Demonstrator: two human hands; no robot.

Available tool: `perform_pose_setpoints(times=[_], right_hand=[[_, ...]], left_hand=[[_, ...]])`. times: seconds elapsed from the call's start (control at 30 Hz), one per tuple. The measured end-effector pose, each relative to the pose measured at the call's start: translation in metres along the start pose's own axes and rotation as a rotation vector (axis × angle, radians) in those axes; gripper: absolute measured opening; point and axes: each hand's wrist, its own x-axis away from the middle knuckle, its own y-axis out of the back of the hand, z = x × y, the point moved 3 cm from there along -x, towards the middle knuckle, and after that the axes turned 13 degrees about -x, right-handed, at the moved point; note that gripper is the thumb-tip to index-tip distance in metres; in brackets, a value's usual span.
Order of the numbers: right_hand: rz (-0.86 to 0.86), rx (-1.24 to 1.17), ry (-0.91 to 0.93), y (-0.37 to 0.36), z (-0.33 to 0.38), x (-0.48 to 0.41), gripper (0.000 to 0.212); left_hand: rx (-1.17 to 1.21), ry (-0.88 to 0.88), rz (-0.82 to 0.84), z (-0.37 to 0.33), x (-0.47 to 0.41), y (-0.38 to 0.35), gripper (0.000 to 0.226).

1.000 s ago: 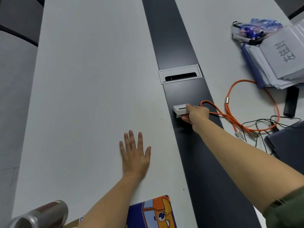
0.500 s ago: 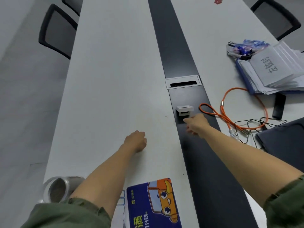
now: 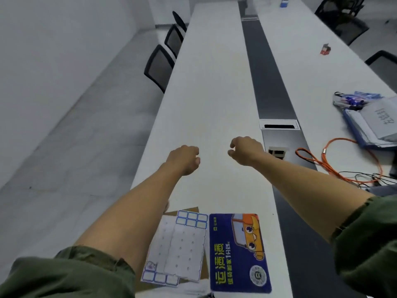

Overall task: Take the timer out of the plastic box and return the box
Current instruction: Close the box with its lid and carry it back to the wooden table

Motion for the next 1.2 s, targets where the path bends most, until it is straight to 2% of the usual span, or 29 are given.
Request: perform_pose_setpoints(times=[0.13,0.37,0.53,0.7,0.9,1.2], right_hand=[[-0.028,0.102,0.163,-0.015,0.090,0.038,0.032],[0.016,0.182,0.501,-0.083,0.283,0.125,0.031],[0.080,0.210,0.719,-0.139,0.412,0.179,0.034],[0.137,0.251,0.890,-0.193,0.519,0.214,0.032],[0.216,0.242,1.054,-0.261,0.641,0.234,0.031],[0.313,0.233,1.247,-0.336,0.817,0.247,0.032]], left_hand=[[0.007,0.091,-0.067,0.070,0.076,0.017,0.034],[-0.007,0.356,-0.102,0.227,0.256,0.016,0.033],[0.015,0.608,-0.080,0.333,0.373,-0.005,0.035],[0.067,0.803,-0.063,0.411,0.462,-0.038,0.035],[0.104,0.985,-0.022,0.495,0.530,-0.067,0.035],[0.143,1.225,-0.023,0.633,0.592,-0.070,0.034]])
